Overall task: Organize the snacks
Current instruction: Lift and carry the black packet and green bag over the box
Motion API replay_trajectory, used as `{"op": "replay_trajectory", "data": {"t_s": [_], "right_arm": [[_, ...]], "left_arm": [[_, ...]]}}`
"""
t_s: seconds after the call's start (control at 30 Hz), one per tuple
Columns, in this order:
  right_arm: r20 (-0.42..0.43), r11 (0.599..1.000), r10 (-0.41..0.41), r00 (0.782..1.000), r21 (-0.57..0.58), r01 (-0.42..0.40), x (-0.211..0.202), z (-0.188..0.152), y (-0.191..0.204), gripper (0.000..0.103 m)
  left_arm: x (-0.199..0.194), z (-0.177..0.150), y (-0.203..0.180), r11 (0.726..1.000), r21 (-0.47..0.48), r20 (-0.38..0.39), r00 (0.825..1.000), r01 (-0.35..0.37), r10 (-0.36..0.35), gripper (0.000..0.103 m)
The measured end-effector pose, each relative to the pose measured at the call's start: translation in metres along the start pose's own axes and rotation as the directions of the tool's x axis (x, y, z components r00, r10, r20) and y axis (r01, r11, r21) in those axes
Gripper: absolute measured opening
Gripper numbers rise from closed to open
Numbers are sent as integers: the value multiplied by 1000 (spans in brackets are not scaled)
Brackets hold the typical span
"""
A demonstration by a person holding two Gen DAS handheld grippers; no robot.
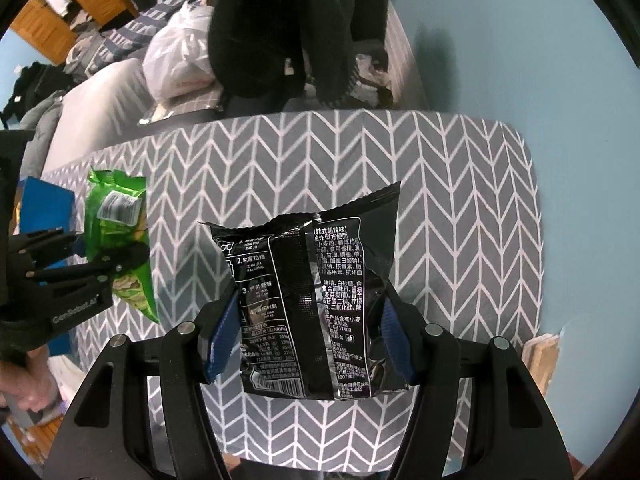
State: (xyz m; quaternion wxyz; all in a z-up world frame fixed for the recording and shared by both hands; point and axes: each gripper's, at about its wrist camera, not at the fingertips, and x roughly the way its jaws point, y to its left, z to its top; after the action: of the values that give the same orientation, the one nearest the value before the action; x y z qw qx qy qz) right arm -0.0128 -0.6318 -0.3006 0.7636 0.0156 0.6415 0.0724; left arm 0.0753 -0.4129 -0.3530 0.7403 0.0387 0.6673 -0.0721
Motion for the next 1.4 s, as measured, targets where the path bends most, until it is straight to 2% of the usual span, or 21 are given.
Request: {"op": "replay_trajectory", "data": {"t_s": [0.5,0.97,1.4], "right_arm": [[27,991,33,999,-128,-30,-36,10,59,64],[46,972,77,996,-225,-65,-53,20,129,64],[37,930,144,989,-347,-123,-51,34,229,64]], "left_arm": [[-63,-38,38,999,-48,87,996,-3,7,33],[-93,-72,96,989,-151,114,993,1,17,33],[-117,-105,166,960,-279,148,988,-5,48,33]]}}
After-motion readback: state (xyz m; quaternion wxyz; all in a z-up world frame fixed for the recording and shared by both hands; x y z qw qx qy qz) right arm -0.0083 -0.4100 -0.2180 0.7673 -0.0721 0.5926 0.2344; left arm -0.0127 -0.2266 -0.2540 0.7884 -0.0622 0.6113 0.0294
